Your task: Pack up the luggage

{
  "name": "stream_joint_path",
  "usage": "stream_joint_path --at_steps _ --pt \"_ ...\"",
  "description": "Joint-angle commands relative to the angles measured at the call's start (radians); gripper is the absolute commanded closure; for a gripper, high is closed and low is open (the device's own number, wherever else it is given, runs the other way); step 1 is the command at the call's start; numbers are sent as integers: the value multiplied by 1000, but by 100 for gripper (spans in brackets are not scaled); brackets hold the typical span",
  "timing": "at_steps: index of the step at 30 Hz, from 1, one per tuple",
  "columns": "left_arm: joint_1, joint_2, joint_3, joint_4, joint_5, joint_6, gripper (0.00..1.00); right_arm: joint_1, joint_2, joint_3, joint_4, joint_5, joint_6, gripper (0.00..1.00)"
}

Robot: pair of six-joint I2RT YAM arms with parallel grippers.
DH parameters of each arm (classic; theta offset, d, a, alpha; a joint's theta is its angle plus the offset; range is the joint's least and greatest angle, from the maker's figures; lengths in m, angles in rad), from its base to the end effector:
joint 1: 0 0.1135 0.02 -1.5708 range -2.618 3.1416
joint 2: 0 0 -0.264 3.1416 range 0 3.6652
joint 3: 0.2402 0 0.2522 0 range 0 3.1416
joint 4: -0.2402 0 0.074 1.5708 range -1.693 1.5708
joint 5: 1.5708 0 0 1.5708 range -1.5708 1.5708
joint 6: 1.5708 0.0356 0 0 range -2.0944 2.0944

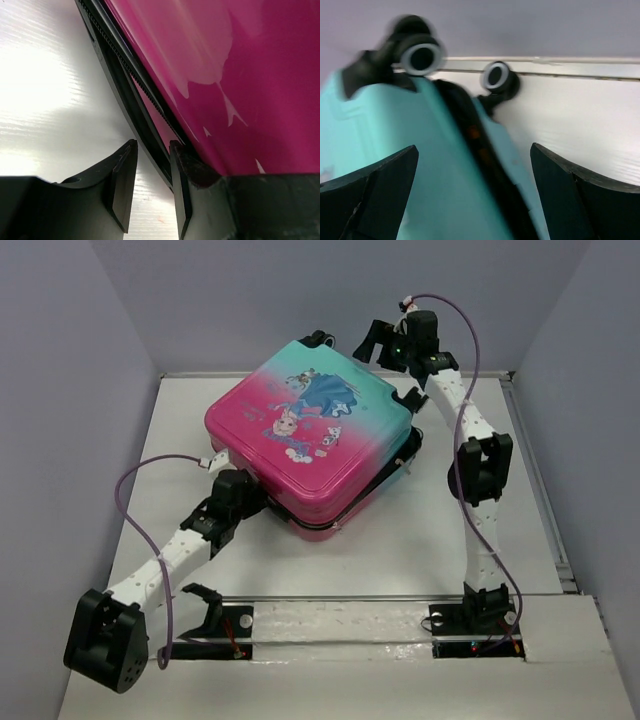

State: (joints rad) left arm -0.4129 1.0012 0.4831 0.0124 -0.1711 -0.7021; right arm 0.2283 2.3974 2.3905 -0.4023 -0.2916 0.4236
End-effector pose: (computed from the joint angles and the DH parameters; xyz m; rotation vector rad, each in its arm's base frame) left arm 0.1999 -0.0810 0.2138 -0.4086 2.0678 -0.5032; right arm 0.5419 0.1364 0.3076 0.0032 2.0315 0.7063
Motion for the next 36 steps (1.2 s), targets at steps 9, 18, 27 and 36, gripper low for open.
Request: stream_joint_path --at_steps 9,18,27,36 --pt "-55 -96 130 189 51 12 55 57 -726 -578 199 -78 -65 46" --pt "-69 -7 278 264 -1 49 49 66 -1383 -1584 528 -45 49 93" --pt "-145 2 344 259 -65 99 45 124 -1528 -1922 592 -250 32 93" --pt "-147 -39 155 166 -30 49 55 193 -1502 -2032 718 -144 31 48"
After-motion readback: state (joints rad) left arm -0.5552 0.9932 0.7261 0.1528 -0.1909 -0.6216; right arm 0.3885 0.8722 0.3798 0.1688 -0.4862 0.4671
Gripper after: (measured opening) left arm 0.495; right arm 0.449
